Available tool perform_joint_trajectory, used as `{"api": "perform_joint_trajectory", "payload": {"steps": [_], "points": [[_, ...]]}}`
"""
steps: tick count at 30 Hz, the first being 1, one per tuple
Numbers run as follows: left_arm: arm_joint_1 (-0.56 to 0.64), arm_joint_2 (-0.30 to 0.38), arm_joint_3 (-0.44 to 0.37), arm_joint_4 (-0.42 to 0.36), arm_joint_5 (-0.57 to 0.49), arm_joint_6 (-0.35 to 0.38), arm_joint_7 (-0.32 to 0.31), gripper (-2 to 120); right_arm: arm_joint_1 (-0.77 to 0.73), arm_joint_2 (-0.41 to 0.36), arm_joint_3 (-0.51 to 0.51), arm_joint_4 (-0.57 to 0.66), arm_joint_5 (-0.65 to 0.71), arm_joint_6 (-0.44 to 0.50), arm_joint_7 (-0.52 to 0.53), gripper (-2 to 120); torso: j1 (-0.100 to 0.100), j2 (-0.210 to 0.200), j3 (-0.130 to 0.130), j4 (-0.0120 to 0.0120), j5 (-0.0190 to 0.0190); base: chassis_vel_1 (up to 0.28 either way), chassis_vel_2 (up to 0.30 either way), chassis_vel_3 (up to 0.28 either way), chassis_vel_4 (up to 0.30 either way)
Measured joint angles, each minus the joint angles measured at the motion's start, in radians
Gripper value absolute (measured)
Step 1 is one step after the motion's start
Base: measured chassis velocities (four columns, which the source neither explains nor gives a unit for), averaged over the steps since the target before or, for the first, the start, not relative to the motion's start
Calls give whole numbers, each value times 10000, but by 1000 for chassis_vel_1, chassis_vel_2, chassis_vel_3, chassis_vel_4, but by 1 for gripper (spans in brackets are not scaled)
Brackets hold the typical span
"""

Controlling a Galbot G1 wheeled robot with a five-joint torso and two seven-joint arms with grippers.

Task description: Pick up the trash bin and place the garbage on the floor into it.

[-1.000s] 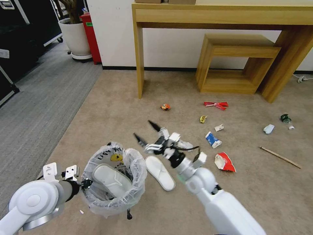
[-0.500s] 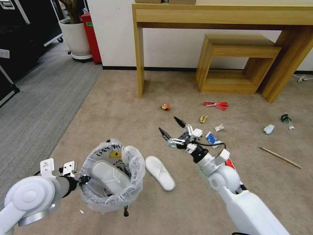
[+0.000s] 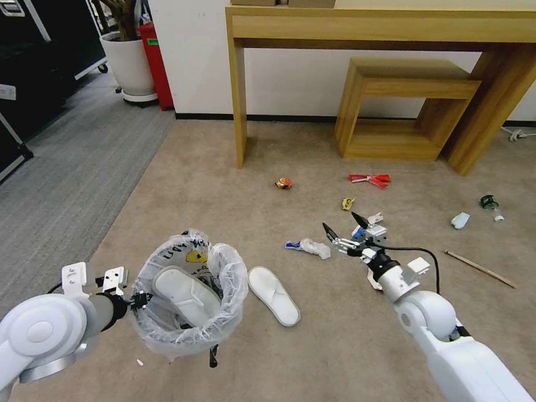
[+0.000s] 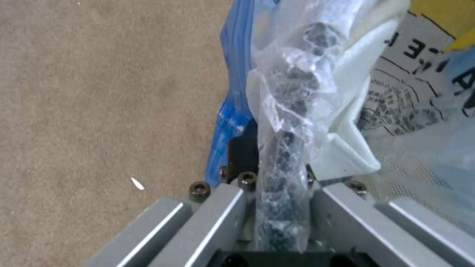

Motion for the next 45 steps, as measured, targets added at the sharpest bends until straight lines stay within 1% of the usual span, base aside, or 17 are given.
{"api": "perform_joint_trajectory", "payload": {"steps": [3, 7, 10, 12, 13, 16, 17, 19, 22, 25, 30, 34, 37, 38, 41, 42, 45], "points": [[29, 180, -164, -36, -207, -1, -46, 0, -109, -132, -5, -297, -57, 10, -67, 100, 0, 0, 0, -1, 0, 0, 0, 0, 0], [147, 423, -328, -32, -391, -2, -156, 0, -106, -168, -168, -730, -134, 600, -504, 100, 0, 0, 0, -2, 2, 0, 0, 0, 0], [155, 458, -364, -53, -510, -2, -240, 0, -42, -164, -298, -813, -77, 763, -723, 100, 0, 0, 0, 0, -1, 0, 0, 0, 0], [138, 471, -418, -76, -678, -17, -379, 0, 170, -148, -623, -1093, 275, 1104, -1215, 100, 0, 0, 0, 0, -1, 0, 0, 0, 0], [138, 471, -418, -76, -678, -17, -379, 0, 170, -148, -623, -1093, 275, 1104, -1215, 100, 0, 0, 0, 0, -1, 0, 0, 0, 0], [179, 495, -489, -120, -740, -20, -477, 0, 475, -132, -999, -1685, 341, 1447, -2033, 100, 0, 0, 0, 0, -1, 0, 0, 0, 0], [179, 495, -489, -120, -740, -20, -477, 0, 475, -132, -999, -1685, 341, 1447, -2033, 100, 0, 0, 0, 0, -1, 0, 0, 0, 0], [200, 480, -518, -147, -753, -39, -482, 0, 796, -114, -1458, -2206, 381, 1793, -2632, 100, 0, 0, 0, -1, -2, 0, 0, 0, 0], [215, 398, -524, -155, -736, -58, -488, 0, 1144, -63, -1912, -2514, 455, 1916, -3024, 100, 0, 0, 0, -1, 0, 0, 0, 0, 0], [223, 311, -523, -160, -709, -62, -488, 0, 1451, 16, -2351, -2666, 504, 1920, -3108, 100, 1, 0, 0, 0, -3, 0, 0, 0, 0], [208, 205, -523, -121, -634, -100, -462, 0, 2053, 206, -3258, -3112, 397, 1867, -2929, 100, 1, 0, 0, -1, -2, 0, 0, 0, 0], [223, 123, -450, -108, -530, -102, -457, 0, 2276, 410, -3550, -3333, 196, 1754, -2621, 100, 1, 0, 1, -1, -2, 0, 0, 0, 0], [328, -26, -413, -105, -319, -88, -436, 0, 2525, 773, -3907, -3568, -98, 1211, -1442, 100, 1, 0, 0, 1, -2, 0, 0, 0, 0], [328, -26, -413, -105, -319, -88, -436, 0, 2525, 773, -3907, -3568, -98, 1211, -1442, 100, 1, 0, 0, 1, -2, 0, 0, 0, 0], [349, -68, -376, -71, -207, -56, -409, 0, 2801, 1158, -4235, -3984, -347, 903, -533, 100, 1, 0, 0, -1, -2, 0, 0, 0, 0], [349, -68, -376, -71, -207, -56, -409, 0, 2801, 1158, -4235, -3984, -347, 903, -533, 100, 1, 0, 0, -1, -2, 0, 0, 0, 0], [355, -79, -369, -48, -171, -42, -405, 0, 3088, 1527, -4587, -4344, -556, 433, 188, 100, 1, 0, 1, -1, -3, 0, 0, 0, 0]]}}
